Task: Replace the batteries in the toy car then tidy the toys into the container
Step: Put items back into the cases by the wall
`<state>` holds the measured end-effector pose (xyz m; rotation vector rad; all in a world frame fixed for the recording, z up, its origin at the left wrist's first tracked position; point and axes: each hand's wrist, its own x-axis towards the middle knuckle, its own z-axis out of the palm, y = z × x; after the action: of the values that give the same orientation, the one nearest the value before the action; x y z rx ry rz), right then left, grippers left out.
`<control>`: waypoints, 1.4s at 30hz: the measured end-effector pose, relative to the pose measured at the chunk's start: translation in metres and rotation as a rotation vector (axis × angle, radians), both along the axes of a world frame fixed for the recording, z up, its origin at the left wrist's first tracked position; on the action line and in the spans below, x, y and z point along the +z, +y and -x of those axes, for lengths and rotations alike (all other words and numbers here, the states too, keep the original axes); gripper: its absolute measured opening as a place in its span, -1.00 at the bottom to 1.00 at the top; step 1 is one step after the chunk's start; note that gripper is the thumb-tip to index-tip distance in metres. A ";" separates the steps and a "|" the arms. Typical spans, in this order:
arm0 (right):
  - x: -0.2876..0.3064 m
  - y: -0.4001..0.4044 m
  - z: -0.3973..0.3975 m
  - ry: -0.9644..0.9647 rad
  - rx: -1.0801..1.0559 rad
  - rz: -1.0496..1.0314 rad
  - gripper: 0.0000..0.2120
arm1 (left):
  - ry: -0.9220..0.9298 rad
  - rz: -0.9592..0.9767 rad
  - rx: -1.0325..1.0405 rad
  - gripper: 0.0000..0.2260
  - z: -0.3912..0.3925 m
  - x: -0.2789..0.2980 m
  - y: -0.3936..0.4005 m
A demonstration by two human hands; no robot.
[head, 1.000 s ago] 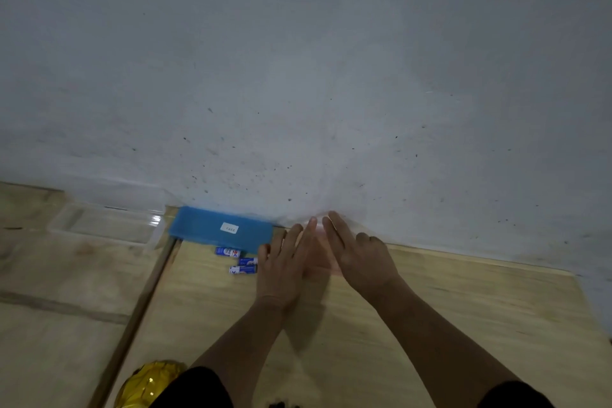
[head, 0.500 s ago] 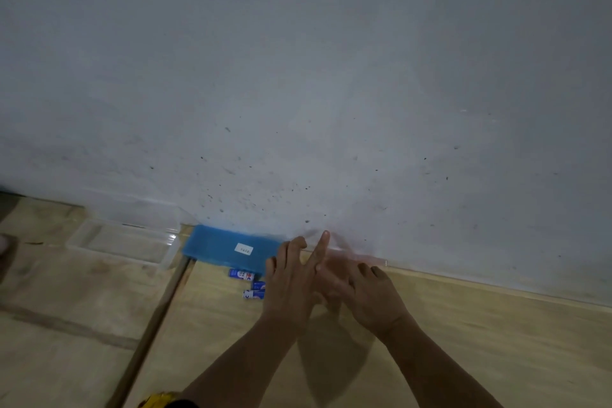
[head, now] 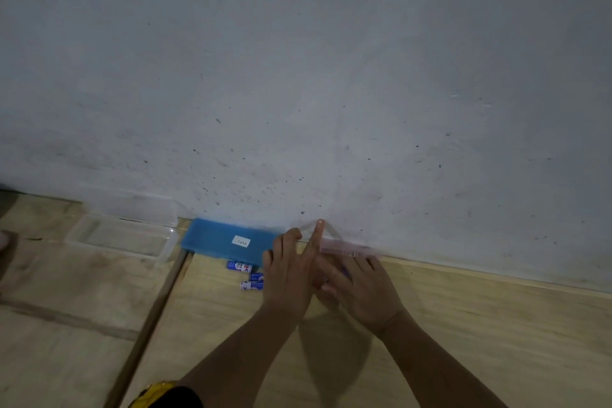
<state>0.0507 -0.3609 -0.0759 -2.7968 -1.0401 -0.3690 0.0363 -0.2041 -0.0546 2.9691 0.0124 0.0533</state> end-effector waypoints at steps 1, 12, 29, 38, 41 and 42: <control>-0.001 0.000 0.007 -0.033 -0.007 -0.044 -0.67 | 0.017 -0.009 0.002 -0.17 0.000 0.001 0.000; 0.001 -0.001 0.038 0.140 -0.250 0.025 -0.47 | -0.008 -0.094 0.021 -0.13 0.001 0.004 -0.006; 0.019 0.017 0.028 0.040 -0.184 0.075 -0.47 | 0.064 -0.048 -0.097 -0.13 0.013 0.026 0.065; 0.007 0.144 0.053 0.050 -0.187 -0.016 -0.61 | 0.000 -0.095 -0.143 -0.23 0.020 0.011 0.185; -0.005 0.149 0.059 0.113 -0.287 0.031 -0.37 | 0.044 -0.107 -0.186 -0.29 0.020 0.004 0.200; -0.007 0.150 0.060 0.120 -0.301 0.043 -0.31 | 0.065 -0.095 -0.185 -0.32 0.021 0.004 0.202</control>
<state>-0.0096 -0.2105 -0.0832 -2.9752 -0.6092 -0.2069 0.0149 -0.0023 -0.0509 3.0503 -0.2625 -0.0682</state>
